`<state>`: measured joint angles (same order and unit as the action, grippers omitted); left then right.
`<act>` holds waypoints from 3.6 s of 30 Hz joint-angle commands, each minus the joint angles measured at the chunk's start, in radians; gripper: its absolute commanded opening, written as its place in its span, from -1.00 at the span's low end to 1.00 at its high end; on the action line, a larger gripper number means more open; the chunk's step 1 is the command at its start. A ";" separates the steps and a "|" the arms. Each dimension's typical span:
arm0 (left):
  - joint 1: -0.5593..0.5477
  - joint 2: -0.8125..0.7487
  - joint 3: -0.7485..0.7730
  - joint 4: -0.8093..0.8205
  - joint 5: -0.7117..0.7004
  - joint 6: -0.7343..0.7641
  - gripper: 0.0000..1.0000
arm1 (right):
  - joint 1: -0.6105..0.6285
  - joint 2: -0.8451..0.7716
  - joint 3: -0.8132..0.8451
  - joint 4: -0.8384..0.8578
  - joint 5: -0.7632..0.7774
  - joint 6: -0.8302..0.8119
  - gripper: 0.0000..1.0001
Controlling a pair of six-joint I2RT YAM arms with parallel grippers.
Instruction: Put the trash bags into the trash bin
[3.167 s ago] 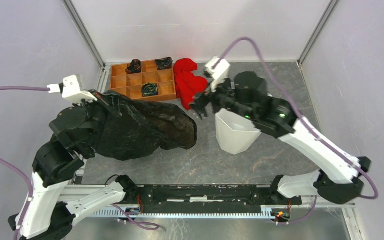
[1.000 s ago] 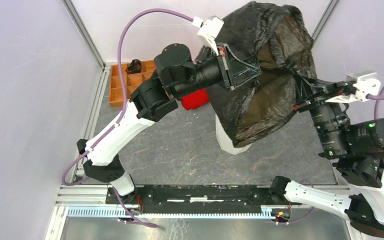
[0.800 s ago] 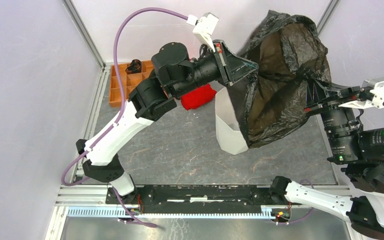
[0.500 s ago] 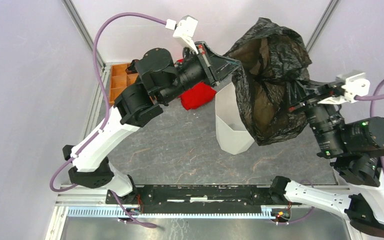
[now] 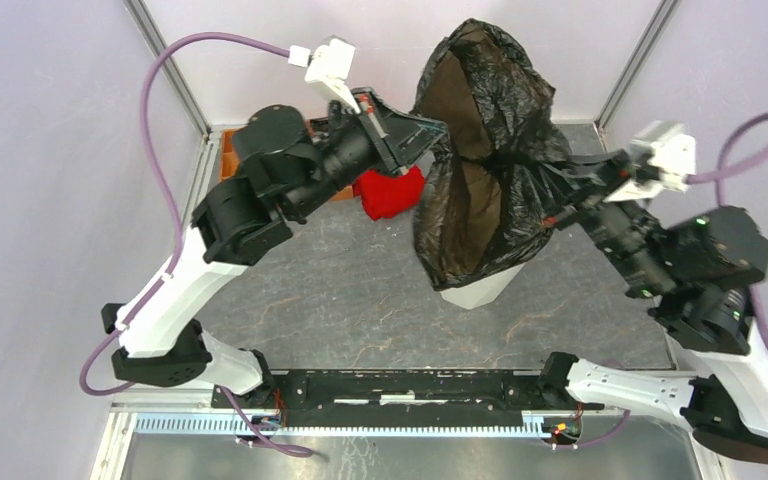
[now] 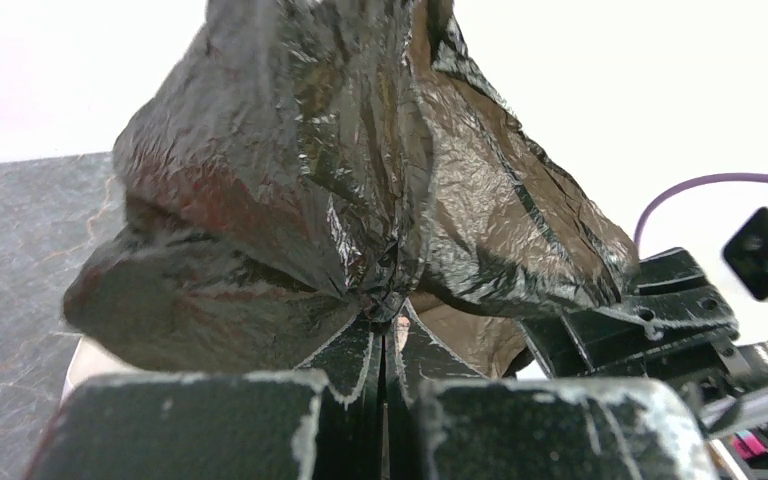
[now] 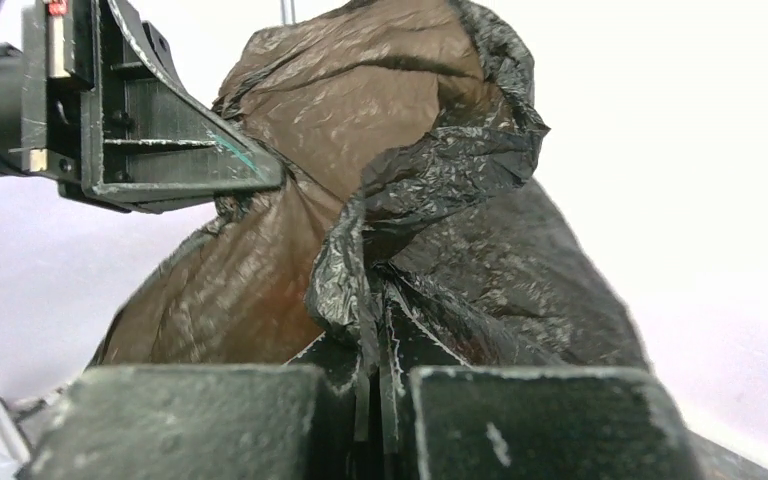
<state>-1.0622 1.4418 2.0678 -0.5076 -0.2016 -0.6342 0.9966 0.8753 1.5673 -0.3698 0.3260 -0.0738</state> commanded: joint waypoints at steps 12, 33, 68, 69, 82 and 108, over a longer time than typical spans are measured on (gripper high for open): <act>0.002 -0.041 -0.017 0.048 0.002 0.027 -0.96 | -0.001 -0.131 -0.037 0.068 0.102 0.047 -0.99; 0.008 0.190 0.197 0.128 0.176 -0.015 -0.96 | 0.001 -0.095 -0.010 0.083 0.233 -0.064 -0.99; 0.053 0.212 0.078 0.170 0.170 -0.032 -0.96 | 0.000 0.042 -0.018 0.055 0.007 0.323 0.88; 0.050 0.208 0.078 0.176 0.168 -0.032 -0.96 | 0.000 0.052 -0.015 0.051 0.008 0.321 0.96; 0.038 0.170 0.076 0.194 0.157 -0.026 -0.95 | 0.000 0.173 0.057 -0.030 0.140 0.195 -0.29; 0.039 0.127 0.077 0.221 0.133 0.052 -0.96 | 0.000 0.101 -0.073 0.103 0.029 0.117 0.96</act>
<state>-1.0187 1.6028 2.1117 -0.3576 -0.1173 -0.6170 0.9993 0.9287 1.4826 -0.3077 0.3397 0.0631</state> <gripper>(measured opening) 0.029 0.979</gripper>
